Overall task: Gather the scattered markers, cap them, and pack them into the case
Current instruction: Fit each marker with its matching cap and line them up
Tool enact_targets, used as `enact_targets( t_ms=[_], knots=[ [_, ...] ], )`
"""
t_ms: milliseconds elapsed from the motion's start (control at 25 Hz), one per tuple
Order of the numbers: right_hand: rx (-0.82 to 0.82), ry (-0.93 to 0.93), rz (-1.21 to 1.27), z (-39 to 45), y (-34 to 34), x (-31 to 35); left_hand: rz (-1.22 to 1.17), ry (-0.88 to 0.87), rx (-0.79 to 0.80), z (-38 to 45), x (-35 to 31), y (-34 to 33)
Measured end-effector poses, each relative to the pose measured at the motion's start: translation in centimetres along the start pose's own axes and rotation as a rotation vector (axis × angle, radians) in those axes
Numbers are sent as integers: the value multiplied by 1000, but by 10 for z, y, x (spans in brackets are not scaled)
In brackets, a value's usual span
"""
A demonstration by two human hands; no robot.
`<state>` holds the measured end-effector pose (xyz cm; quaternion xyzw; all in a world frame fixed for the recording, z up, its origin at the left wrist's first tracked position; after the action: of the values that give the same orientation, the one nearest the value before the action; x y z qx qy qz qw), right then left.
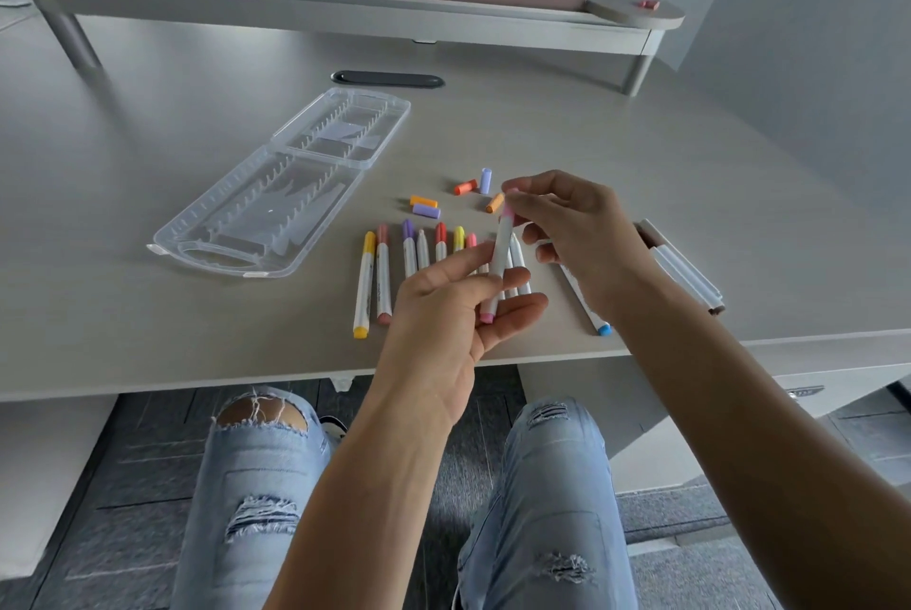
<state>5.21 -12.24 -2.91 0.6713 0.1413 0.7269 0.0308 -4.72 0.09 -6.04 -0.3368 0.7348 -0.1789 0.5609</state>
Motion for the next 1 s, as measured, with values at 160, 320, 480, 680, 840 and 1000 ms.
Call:
enact_targets(
  t_ms=[160, 320, 480, 680, 840, 1000],
  knots=[
    [11, 13, -45, -4, 8, -6, -29, 28, -11, -2, 11, -3],
    [52, -33, -117, -1, 17, -1, 25, 8, 17, -12, 16, -6],
    [-67, -38, -358, 20, 30, -3, 107, -62, -36, -21, 15, 5],
    [4, 56, -975, 34, 18, -15, 90, -163, -117, -28, 3, 24],
    [-26, 93, -1122, 32, 2, -17, 79, -187, -175, -30, -9, 33],
    [-46, 91, -1146, 27, -2, -18, 79, -194, -211, -28, -15, 42]
  ],
)
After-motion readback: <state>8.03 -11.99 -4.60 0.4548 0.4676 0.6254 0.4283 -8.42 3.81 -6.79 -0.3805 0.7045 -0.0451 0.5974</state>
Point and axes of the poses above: each hand's wrist, its own z-axis towards the middle knuckle, its own y-axis out of the back of the hand, x = y × z, the point moved 3 cm from there along z, towards the middle knuckle
